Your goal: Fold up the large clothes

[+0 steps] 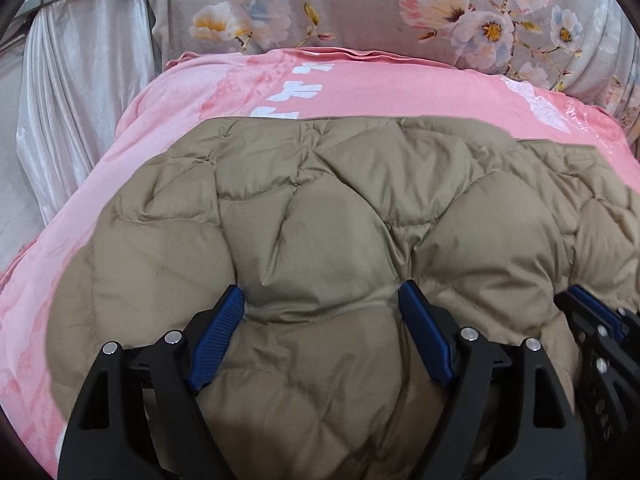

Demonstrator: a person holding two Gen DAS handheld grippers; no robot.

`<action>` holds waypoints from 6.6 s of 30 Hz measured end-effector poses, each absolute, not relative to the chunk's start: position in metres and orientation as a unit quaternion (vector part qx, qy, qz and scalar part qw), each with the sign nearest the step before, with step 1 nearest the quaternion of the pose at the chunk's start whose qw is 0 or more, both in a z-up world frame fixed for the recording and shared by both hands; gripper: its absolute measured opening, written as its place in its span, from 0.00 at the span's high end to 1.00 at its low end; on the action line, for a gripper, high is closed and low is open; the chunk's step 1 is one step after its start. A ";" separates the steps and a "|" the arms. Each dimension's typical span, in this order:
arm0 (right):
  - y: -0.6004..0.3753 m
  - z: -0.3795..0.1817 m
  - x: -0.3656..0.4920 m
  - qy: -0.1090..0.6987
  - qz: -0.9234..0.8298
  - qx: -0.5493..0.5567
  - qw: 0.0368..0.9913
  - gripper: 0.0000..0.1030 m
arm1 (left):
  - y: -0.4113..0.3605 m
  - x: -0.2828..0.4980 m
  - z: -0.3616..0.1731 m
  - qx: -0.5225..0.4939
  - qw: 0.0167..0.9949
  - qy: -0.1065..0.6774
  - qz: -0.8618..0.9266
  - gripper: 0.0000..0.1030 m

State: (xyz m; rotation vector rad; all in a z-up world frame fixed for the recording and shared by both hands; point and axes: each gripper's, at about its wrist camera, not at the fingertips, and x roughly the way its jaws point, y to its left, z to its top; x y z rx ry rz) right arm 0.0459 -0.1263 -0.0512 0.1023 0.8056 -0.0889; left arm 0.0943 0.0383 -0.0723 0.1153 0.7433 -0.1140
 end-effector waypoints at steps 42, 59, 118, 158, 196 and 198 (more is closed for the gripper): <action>-0.124 -0.012 -0.017 0.436 0.059 0.179 0.880 0.92 | 0.134 0.038 0.051 -0.180 0.907 0.321 -0.206 0.84; -0.161 -0.065 -0.059 0.444 0.092 0.318 0.833 0.98 | -0.040 0.005 0.093 -0.074 0.871 0.319 -0.367 0.85; -0.311 0.083 0.000 0.339 -0.089 0.259 0.900 0.92 | -0.060 0.100 0.080 -0.045 0.907 0.355 -0.222 0.23; -0.347 -0.044 0.006 0.372 -0.155 0.218 0.889 0.86 | -0.190 0.095 -0.032 0.104 0.898 0.388 -0.180 0.13; -0.351 -0.052 0.005 0.359 -0.161 0.217 0.893 0.86 | -0.201 0.102 -0.043 0.117 0.907 0.370 -0.162 0.06; -0.351 -0.052 0.005 0.358 -0.162 0.217 0.893 0.86 | -0.201 0.105 -0.044 0.119 0.908 0.368 -0.160 0.06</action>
